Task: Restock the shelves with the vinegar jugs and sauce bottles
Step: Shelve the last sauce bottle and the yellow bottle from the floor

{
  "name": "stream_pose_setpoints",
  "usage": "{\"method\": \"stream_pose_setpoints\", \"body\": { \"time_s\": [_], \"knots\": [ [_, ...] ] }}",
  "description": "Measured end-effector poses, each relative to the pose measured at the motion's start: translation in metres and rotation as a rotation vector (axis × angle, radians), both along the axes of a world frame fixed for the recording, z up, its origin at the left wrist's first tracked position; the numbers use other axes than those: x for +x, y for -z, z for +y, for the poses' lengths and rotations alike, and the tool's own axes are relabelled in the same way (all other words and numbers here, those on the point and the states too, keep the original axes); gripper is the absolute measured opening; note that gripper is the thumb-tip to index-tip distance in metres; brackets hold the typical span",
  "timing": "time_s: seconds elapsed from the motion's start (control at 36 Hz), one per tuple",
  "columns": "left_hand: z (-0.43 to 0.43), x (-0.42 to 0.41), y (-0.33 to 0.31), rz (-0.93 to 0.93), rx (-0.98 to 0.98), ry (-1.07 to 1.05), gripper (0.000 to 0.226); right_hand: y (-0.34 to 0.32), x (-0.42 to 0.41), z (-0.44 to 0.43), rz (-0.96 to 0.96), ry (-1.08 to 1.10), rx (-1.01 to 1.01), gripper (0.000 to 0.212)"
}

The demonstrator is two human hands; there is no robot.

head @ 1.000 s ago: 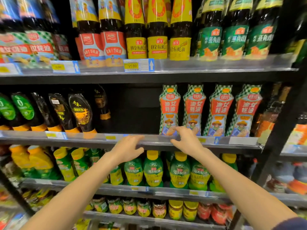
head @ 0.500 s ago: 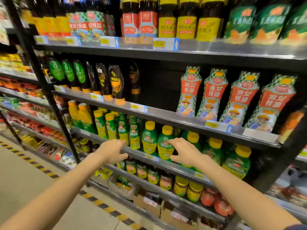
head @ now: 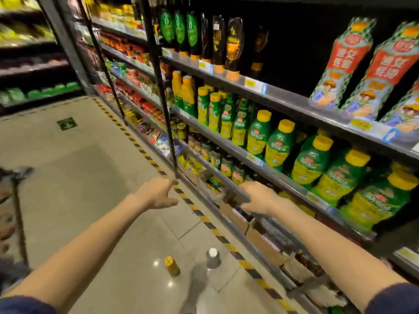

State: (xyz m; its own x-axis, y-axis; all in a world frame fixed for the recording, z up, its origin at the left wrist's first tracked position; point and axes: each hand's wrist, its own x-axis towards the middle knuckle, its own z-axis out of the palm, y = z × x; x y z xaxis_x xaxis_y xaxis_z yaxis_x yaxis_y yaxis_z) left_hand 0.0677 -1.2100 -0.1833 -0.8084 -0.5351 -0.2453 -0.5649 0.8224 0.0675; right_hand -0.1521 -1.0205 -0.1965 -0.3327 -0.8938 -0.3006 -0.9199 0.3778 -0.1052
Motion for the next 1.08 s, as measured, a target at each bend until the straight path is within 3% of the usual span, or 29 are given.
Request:
{"method": "stream_pose_setpoints", "body": {
  "time_s": [0.33, 0.44, 1.08],
  "knots": [
    [-0.013, 0.09, 0.037, -0.08, 0.106, -0.154, 0.064, 0.043, 0.066, -0.043, -0.091, -0.127, 0.122, 0.063],
    [-0.024, 0.11, 0.055, -0.122, 0.164, -0.162, 0.064, 0.064, 0.08, -0.055, -0.112, -0.14, 0.125, 0.053],
    [-0.102, 0.108, 0.162, -0.287, 0.335, 0.056, 0.07, 0.164, 0.097, -0.076, -0.318, 0.241, 0.274, 0.074]
  ]
}}
